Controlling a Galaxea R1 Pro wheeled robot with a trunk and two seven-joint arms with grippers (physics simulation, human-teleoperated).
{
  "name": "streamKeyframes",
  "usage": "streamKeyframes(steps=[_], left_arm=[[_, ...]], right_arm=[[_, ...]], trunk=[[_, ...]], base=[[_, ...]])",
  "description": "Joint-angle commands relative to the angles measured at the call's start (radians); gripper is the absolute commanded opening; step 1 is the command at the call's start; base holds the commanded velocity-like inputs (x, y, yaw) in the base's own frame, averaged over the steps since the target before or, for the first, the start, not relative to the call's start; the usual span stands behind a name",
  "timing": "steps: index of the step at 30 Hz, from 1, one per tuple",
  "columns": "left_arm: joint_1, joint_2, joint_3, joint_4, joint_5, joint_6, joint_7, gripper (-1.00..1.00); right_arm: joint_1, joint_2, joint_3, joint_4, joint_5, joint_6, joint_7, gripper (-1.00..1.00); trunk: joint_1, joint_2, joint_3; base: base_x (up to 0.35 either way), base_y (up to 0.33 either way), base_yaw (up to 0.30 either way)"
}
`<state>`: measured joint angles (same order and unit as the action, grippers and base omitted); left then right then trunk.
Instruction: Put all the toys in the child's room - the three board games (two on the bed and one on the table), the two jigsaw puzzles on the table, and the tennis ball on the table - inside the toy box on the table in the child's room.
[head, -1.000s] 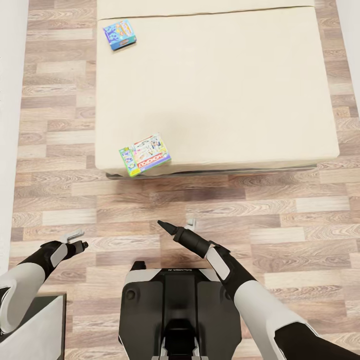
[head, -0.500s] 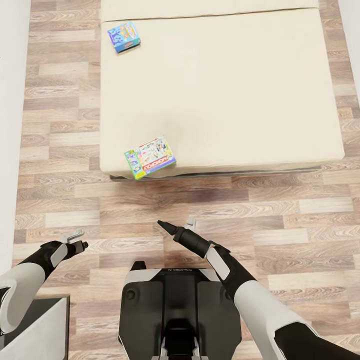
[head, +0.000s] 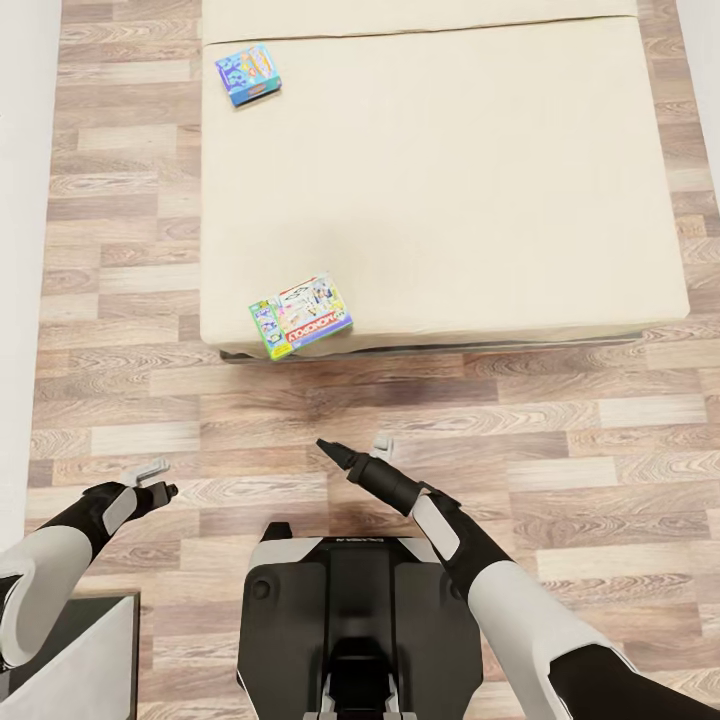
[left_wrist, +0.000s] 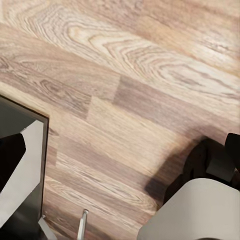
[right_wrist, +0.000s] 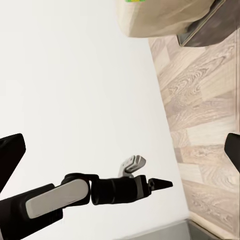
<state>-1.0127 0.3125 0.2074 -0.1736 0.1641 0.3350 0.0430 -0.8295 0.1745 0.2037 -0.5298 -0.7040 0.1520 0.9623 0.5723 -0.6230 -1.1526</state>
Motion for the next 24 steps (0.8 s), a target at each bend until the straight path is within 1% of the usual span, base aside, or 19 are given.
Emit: streamKeyframes(steps=[1, 5, 7, 9, 10, 12, 13, 15, 17, 20, 24], left_arm=[[0.000, -0.001, 0.001, -0.002, 0.010, 0.006, 0.005, 1.00], [0.001, -0.017, 0.002, 0.000, 0.011, 0.007, 0.005, 1.00], [0.002, -0.020, 0.002, 0.000, 0.011, 0.007, 0.005, 1.00], [0.002, -0.024, 0.003, 0.000, 0.010, 0.007, 0.004, 1.00], [0.002, -0.025, 0.003, 0.000, 0.010, 0.007, 0.004, 1.00], [0.002, -0.026, 0.003, 0.000, 0.010, 0.007, 0.003, 1.00], [0.002, -0.026, 0.003, 0.000, 0.010, 0.007, 0.003, 1.00], [0.002, -0.027, 0.003, 0.000, 0.009, 0.008, 0.003, 1.00], [0.002, -0.027, 0.003, 0.000, 0.009, 0.008, 0.003, 1.00], [0.002, -0.027, 0.003, 0.000, 0.009, 0.008, 0.003, 1.00], [0.002, -0.027, 0.003, 0.000, 0.009, 0.008, 0.003, 1.00]], right_arm=[[0.000, 0.000, 0.002, 0.002, -0.011, -0.005, 0.001, 1.00], [0.000, 0.000, 0.002, 0.003, -0.011, -0.104, -0.015, 1.00], [0.000, 0.000, 0.001, 0.001, -0.012, -0.124, -0.021, 1.00], [0.000, 0.000, 0.001, 0.000, -0.024, -0.141, -0.027, 1.00], [0.000, 0.000, 0.002, 0.001, -0.043, -0.145, -0.030, 1.00], [0.000, 0.000, 0.002, 0.002, -0.097, -0.144, -0.039, 1.00], [0.000, 0.000, 0.003, 0.003, -0.110, -0.141, -0.043, 1.00], [0.000, 0.000, 0.006, 0.003, -0.151, -0.117, -0.056, 1.00], [0.000, 0.000, 0.007, 0.002, -0.164, -0.093, -0.061, 1.00], [0.000, 0.000, 0.009, 0.003, -0.171, -0.077, -0.062, 1.00], [0.000, 0.000, 0.014, 0.000, -0.168, -0.076, -0.061, 1.00]], trunk=[[0.000, -0.001, -0.001], [0.000, -0.001, -0.001], [0.000, -0.001, -0.001], [0.000, -0.001, -0.001], [0.000, -0.001, -0.001], [0.000, -0.001, -0.001], [0.000, -0.001, -0.001], [0.000, -0.001, -0.001], [0.000, -0.001, -0.001], [0.000, -0.001, -0.001], [0.000, -0.001, -0.001]], base=[[0.000, 0.000, 0.000], [0.000, 0.000, 0.000], [0.000, 0.000, 0.000], [0.000, 0.000, 0.000], [0.000, 0.000, 0.000], [0.000, 0.000, 0.000], [0.000, 0.000, 0.000], [0.000, 0.000, 0.000], [0.000, 0.000, 0.000], [0.000, 0.000, 0.000], [0.000, 0.000, 0.000]])
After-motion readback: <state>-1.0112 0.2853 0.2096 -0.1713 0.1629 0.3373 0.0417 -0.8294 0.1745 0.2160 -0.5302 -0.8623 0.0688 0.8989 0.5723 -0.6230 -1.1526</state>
